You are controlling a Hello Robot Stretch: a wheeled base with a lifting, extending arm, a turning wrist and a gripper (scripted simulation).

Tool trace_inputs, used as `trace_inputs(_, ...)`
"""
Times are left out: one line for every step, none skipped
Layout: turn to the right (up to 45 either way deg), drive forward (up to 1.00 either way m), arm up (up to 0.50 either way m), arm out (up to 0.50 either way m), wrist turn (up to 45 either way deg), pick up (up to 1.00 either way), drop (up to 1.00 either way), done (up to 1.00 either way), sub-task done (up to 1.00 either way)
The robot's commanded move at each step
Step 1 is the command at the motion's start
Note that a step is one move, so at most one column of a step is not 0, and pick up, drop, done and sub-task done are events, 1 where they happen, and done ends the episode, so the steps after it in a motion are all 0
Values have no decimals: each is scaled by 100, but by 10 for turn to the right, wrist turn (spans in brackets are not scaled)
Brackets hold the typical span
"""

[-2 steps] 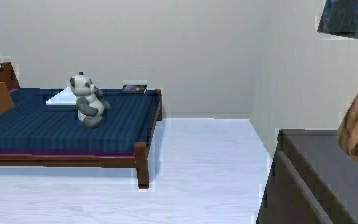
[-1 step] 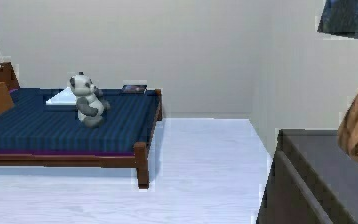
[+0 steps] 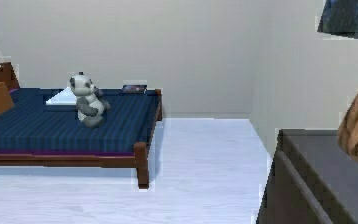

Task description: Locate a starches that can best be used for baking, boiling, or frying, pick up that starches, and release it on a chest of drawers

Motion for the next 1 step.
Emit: trace_inputs(0,0,0,0,450,0,0,0,0)
